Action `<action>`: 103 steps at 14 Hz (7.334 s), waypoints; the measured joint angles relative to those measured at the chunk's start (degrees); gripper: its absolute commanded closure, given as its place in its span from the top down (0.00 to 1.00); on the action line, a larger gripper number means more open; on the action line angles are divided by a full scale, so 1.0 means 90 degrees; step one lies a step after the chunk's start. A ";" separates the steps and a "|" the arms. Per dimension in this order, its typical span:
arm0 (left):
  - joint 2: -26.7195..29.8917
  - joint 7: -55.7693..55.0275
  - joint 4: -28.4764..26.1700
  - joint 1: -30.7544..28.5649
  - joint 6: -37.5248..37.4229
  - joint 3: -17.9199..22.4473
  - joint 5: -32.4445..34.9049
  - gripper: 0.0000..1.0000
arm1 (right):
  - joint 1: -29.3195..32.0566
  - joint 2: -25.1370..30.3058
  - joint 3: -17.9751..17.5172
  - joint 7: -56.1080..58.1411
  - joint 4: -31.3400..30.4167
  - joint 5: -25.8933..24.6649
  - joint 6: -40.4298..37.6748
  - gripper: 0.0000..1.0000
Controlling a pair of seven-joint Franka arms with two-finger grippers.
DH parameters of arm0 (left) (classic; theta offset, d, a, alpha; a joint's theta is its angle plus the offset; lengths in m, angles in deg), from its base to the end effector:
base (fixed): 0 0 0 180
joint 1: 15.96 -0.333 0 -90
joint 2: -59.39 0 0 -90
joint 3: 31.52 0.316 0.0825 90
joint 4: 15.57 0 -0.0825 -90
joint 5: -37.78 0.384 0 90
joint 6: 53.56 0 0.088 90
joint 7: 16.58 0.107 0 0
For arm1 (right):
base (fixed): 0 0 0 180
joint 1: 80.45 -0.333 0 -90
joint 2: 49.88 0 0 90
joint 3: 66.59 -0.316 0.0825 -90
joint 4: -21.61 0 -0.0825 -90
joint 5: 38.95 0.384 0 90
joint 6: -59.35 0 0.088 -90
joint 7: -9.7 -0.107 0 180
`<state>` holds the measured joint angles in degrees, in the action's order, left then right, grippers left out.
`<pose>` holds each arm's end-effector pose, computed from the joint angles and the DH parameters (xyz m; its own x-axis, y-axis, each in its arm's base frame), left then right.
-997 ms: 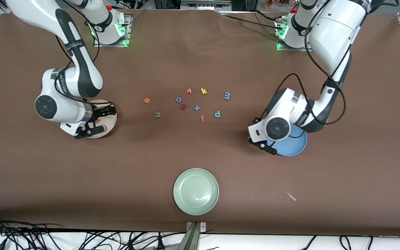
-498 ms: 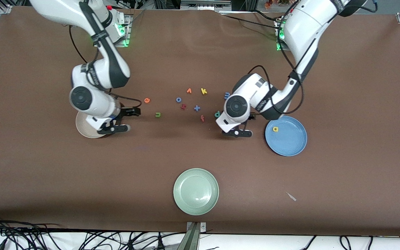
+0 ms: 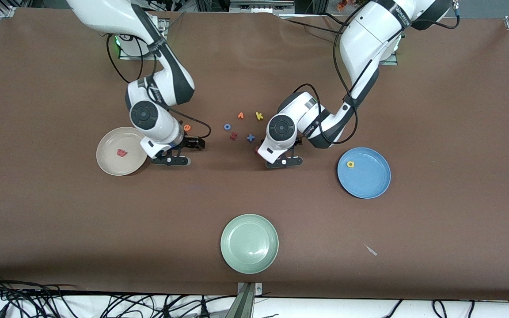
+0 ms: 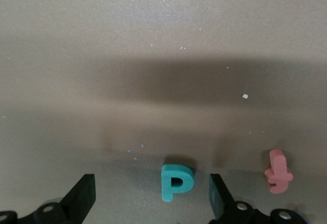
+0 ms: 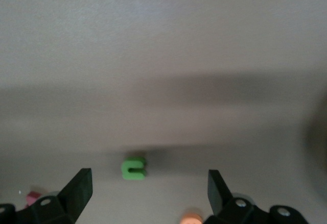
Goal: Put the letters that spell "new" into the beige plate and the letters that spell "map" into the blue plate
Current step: 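Grasp the u with the right gripper while the left gripper grasps the P, then drop the u with the right gripper while the left gripper drops the P, then grasp the e with the right gripper while the left gripper grasps the E, then drop the e with the right gripper while the left gripper drops the E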
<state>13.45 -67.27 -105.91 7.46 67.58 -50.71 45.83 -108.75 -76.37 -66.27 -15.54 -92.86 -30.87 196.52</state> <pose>0.5164 -0.4310 0.1693 0.9618 0.1295 -0.2412 0.1138 -0.9904 -0.0782 0.5306 0.2833 0.2202 0.9934 -0.0556 -0.1004 -0.0606 -0.9970 -0.0478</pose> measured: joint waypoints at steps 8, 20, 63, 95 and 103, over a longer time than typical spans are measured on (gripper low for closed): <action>-0.0043 -0.0019 0.0012 0.0004 0.0135 -0.0050 -0.0008 0.57 | -0.0288 -0.0454 0.0002 -0.0221 0.0000 -0.0001 0.0471 0.85; -0.0003 -0.0005 0.0030 0.0044 0.0044 -0.0051 -0.0009 0.02 | -0.0363 -0.0459 0.0002 -0.0227 -0.0069 -0.0006 0.0462 0.42; 0.1535 0.0058 -0.2697 -0.1981 0.0218 -0.2237 0.1617 1.00 | -0.0683 0.1453 0.0924 -0.0429 -0.2239 -0.0039 0.0504 1.00; 0.1068 0.0145 -0.1229 -0.2025 -0.1342 -0.2287 0.1634 0.00 | -0.0744 0.1014 0.0670 -0.0371 -0.2192 -0.0043 0.0948 0.02; 0.1113 0.2733 -0.0397 -0.3123 -0.1827 -0.2203 0.1634 0.00 | -0.0689 0.1494 0.2590 0.2747 -0.2154 -0.0043 0.0012 0.57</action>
<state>23.47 -42.67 -109.48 -20.64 51.13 -70.54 60.53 -114.95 -62.93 -42.96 9.18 -112.25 -31.26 196.63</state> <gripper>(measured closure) 0.736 0.722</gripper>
